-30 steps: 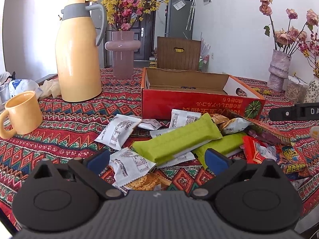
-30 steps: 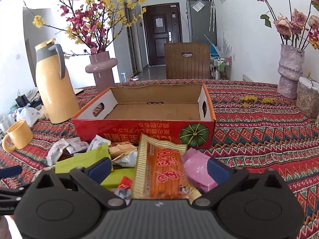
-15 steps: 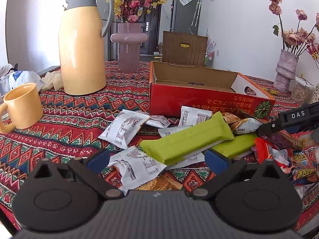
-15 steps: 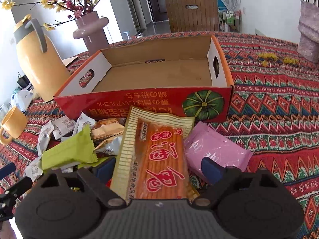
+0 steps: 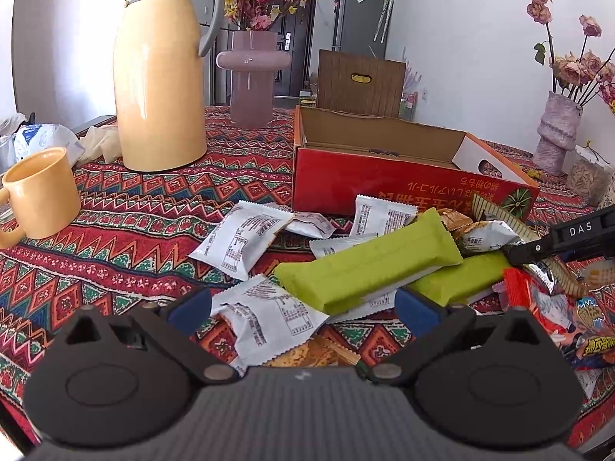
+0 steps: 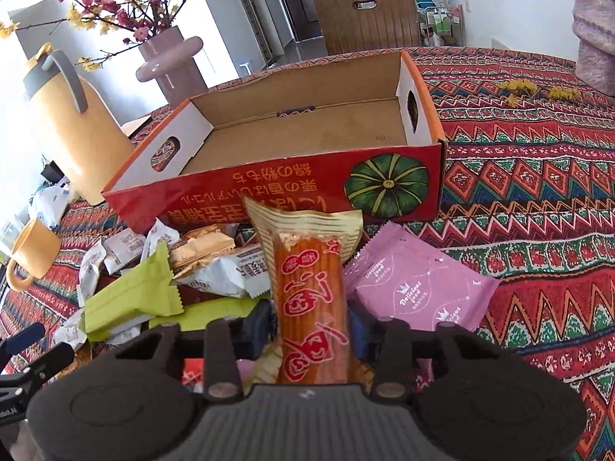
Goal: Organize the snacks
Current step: 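Lower the right gripper onto the orange sausage-snack pack and close, then lift the sausage pack with the right gripper while the left gripper grasps a white packet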
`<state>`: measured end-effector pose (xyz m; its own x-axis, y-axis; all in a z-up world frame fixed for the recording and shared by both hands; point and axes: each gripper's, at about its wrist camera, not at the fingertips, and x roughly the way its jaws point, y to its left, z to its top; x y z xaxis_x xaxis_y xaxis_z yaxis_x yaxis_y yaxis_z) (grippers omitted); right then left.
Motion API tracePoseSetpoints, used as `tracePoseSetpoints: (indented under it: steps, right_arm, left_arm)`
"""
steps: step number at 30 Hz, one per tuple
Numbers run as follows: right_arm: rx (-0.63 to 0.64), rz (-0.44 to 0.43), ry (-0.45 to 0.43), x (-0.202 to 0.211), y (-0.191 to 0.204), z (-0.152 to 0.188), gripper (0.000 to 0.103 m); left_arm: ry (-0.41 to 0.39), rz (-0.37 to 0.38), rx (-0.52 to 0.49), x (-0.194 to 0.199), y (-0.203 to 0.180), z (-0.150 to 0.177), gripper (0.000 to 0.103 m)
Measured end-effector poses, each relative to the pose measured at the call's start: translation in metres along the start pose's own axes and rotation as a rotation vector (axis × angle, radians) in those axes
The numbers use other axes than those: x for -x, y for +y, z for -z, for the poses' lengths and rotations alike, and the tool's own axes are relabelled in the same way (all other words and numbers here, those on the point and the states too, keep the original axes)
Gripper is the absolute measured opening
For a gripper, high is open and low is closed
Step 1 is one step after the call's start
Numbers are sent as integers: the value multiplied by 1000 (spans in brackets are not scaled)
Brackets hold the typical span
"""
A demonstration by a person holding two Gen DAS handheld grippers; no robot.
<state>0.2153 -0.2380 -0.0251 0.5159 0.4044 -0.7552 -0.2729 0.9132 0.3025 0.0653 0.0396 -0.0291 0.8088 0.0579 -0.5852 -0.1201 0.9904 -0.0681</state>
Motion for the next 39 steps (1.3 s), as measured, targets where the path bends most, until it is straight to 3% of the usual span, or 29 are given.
tracePoseSetpoints:
  steps: [10,23,32,39]
  right_arm:
    - [65,53,-137,24,9,10,33]
    - [53,91,-435,81,25,46,33]
    - [27,99,-463,87,28,69,33]
    - [-6,115,-478,91,24,76,34]
  left_arm:
    - [-5,-7,0,4,-1,-1,103]
    - [18,-47,-17,6,7,3,103]
    - [72,-61,-33,-8,11,1,103]
    - [118,-26,-71,-27,23,-7,103]
